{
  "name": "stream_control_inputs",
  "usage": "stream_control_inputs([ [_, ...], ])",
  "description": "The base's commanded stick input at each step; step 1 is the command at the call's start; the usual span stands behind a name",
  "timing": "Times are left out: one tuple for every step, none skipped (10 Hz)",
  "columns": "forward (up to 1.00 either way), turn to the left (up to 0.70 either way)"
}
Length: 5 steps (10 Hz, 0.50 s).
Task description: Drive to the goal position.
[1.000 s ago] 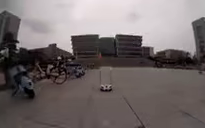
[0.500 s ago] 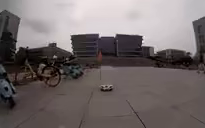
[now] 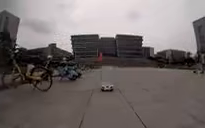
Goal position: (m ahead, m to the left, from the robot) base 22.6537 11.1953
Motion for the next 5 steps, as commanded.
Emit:
stream_control_inputs([
  [1.0,0.0],
  [1.0,0.0],
  [1.0,-0.03],
  [1.0,-0.16],
  [1.0,0.0],
])
